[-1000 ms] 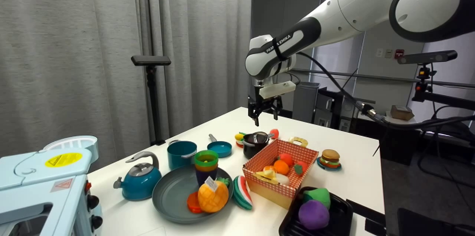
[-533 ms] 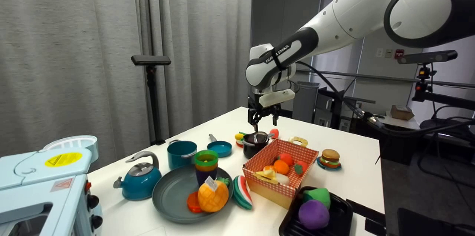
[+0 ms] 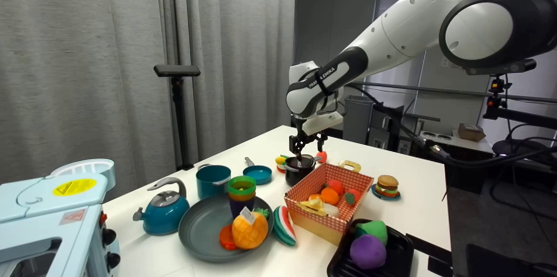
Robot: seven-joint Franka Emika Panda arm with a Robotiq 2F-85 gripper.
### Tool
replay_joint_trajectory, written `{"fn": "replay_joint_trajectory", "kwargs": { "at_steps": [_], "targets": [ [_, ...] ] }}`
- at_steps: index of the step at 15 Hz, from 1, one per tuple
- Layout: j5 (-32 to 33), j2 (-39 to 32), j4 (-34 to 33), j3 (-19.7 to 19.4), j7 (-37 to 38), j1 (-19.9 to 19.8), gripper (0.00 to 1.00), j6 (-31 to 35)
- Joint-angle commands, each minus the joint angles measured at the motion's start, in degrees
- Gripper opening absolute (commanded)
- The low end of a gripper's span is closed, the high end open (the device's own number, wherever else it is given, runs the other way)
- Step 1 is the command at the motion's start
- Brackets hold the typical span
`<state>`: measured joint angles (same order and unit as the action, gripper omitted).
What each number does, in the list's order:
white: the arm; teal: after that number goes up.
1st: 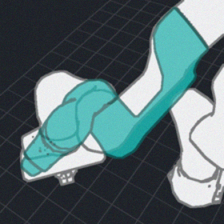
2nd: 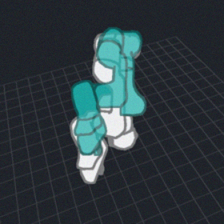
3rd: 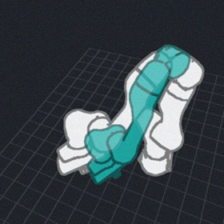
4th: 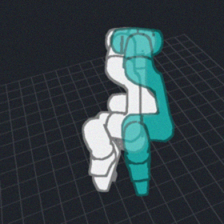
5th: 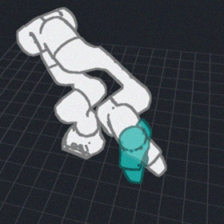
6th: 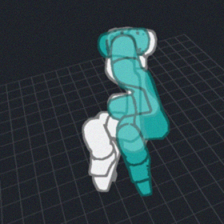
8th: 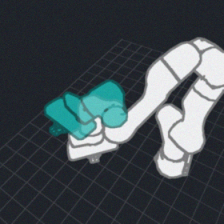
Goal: Pick up the lid from the small black pot and put it on the table.
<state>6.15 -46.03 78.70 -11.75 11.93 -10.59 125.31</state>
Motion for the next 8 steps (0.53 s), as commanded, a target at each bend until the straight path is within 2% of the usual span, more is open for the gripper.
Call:
{"fn": "replay_joint_trajectory", "kwargs": {
  "at_steps": [1,8],
  "targets": [
    [2.35,-4.1,-5.65,-1.53,1.42,1.58,1.0,0.33],
    [6.15,-10.16,-13.14,-3.52,4.71,4.36,1.0,-1.79]
  ]
}}
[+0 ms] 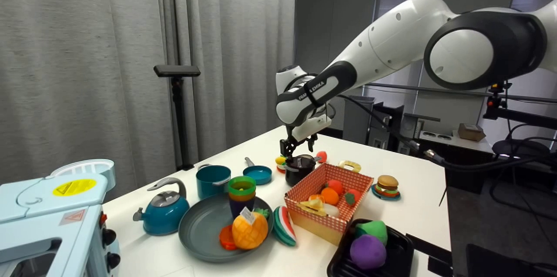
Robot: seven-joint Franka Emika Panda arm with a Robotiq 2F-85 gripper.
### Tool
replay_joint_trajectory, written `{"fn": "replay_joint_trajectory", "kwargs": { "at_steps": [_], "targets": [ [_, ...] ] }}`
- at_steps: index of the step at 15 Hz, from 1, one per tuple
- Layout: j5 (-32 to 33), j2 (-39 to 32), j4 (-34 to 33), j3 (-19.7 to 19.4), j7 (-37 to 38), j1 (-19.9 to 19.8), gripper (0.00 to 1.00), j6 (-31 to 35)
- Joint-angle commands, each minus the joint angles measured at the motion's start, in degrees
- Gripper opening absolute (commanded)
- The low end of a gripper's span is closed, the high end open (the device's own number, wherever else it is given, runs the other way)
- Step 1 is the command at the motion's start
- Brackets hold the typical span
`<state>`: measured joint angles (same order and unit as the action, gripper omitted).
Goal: Pick up the lid from the small black pot and put it on the table.
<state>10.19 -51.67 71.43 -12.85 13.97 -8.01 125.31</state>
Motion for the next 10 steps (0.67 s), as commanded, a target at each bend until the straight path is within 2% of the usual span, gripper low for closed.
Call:
{"fn": "replay_joint_trajectory", "kwargs": {
  "at_steps": [1,5,7,10],
  "targets": [
    [2.77,-5.32,-6.72,-3.01,3.56,2.22,1.0,-2.39],
    [3.24,-7.92,-10.47,-4.3,5.8,2.79,1.0,-5.88],
    [2.98,-8.51,-11.71,-4.35,6.23,2.6,0.72,-7.07],
    [2.57,-8.7,-13.56,-3.96,6.51,2.3,0.5,-9.18]
  ]
}}
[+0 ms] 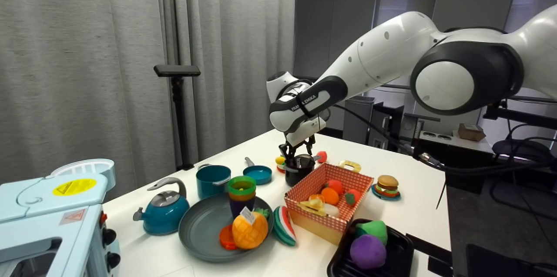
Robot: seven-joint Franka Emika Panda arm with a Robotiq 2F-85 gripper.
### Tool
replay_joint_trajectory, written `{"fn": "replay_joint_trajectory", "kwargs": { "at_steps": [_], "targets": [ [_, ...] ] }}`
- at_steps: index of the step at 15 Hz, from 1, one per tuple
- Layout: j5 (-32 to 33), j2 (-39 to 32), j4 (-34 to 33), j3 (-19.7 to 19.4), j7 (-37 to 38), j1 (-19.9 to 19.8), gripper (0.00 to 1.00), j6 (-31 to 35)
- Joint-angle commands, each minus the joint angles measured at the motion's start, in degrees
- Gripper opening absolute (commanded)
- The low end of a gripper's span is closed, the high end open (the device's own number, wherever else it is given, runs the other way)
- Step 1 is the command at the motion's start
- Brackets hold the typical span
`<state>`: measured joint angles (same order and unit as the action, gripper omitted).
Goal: Pick up the lid from the small black pot and put it on the table.
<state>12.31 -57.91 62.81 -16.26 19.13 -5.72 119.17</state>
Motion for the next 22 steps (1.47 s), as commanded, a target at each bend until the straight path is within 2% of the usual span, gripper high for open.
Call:
{"fn": "replay_joint_trajectory", "kwargs": {
  "at_steps": [1,4,7,17,18,19,22],
  "targets": [
    [0.45,-2.34,-5.26,-0.45,1.29,-0.01,0.44,-3.48],
    [0.53,-2.54,-6.17,-0.27,1.12,0.04,0.18,-4.37],
    [0.82,-2.8,-6.33,-0.41,1.09,0.17,0.0,-4.44],
    [-1.24,-1.44,-6.97,0.57,2.21,-0.78,0.0,-4.66],
    [-1.6,-1.29,-7.07,0.66,2.61,-0.88,0.26,-4.67],
    [-1.86,-1.18,-7.0,0.59,3.25,-0.89,0.27,-4.69],
    [-2.92,-0.45,-5.37,0.37,5.27,-0.84,0.49,-3.97]
  ]
}}
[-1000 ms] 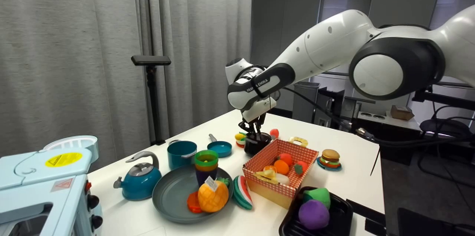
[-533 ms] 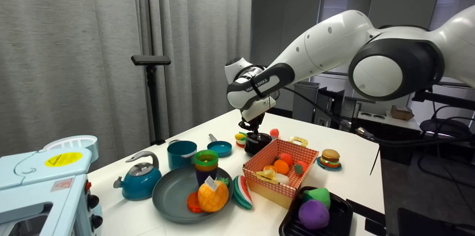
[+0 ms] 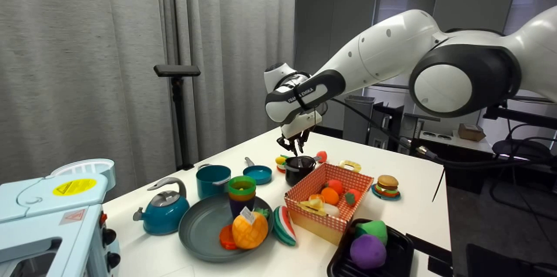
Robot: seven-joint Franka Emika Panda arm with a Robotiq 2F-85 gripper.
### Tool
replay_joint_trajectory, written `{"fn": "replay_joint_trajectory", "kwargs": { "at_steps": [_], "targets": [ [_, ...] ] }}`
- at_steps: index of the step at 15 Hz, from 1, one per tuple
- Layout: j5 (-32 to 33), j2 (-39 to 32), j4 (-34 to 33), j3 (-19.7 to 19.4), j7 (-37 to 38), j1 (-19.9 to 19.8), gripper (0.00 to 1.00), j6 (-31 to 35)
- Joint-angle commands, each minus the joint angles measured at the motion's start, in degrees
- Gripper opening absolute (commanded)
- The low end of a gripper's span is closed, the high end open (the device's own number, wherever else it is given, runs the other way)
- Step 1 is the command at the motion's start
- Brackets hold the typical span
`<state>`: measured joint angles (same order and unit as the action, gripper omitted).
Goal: Pick up the lid from the small black pot and put it on the table.
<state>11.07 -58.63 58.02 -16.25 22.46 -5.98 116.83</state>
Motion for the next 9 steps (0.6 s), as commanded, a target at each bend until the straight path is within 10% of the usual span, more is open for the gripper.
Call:
{"fn": "replay_joint_trajectory", "kwargs": {
  "at_steps": [1,9],
  "targets": [
    [-1.8,0.22,-0.36,0.2,2.62,-0.55,0.56,-1.91],
    [-7.44,0.81,0.08,1.03,7.86,-1.95,1.0,-6.1]
  ]
}}
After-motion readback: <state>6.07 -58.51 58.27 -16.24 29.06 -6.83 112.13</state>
